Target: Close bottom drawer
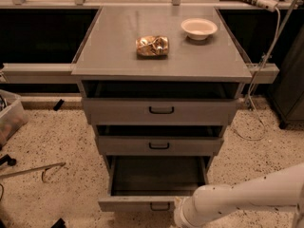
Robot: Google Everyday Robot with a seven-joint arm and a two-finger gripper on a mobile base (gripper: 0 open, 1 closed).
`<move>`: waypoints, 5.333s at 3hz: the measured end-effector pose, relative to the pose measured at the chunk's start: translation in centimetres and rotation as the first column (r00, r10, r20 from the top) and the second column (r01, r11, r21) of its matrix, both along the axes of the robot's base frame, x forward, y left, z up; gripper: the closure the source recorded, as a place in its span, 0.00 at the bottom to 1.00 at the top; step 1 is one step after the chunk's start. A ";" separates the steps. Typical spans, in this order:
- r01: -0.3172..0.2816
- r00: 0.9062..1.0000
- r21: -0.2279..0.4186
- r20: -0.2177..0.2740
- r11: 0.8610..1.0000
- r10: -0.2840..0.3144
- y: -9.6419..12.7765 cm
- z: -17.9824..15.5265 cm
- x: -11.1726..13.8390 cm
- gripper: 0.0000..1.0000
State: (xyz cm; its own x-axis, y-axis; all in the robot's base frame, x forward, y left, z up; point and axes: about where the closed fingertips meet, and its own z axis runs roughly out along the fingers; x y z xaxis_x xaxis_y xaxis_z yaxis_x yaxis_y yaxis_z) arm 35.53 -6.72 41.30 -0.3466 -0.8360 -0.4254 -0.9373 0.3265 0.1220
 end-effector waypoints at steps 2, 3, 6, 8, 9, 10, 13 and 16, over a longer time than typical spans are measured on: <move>0.016 1.000 0.197 -0.006 0.980 -0.015 -0.1 -4.1 1.8 0.00; 0.020 1.000 0.276 -0.002 0.961 -0.020 -2.3 -8.7 3.3 0.00; 0.014 0.999 0.256 -0.038 0.967 -0.004 -4.7 -18.6 7.1 0.00; 0.069 0.995 0.218 -0.085 0.974 -0.051 -7.3 -20.3 5.1 0.00; 0.063 0.991 0.220 -0.131 0.974 -0.035 -7.5 -23.8 5.3 0.00; 0.040 0.985 0.245 -0.174 0.969 0.003 -6.2 -28.1 6.4 0.00; -0.051 0.988 0.216 -0.130 0.975 0.081 -3.9 -31.9 14.1 0.00; -0.081 0.996 0.164 -0.024 0.983 0.086 -3.4 -31.4 23.1 0.00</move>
Offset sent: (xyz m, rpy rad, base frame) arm 0.0899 -0.0170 -0.1440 0.5399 -0.0428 -0.1088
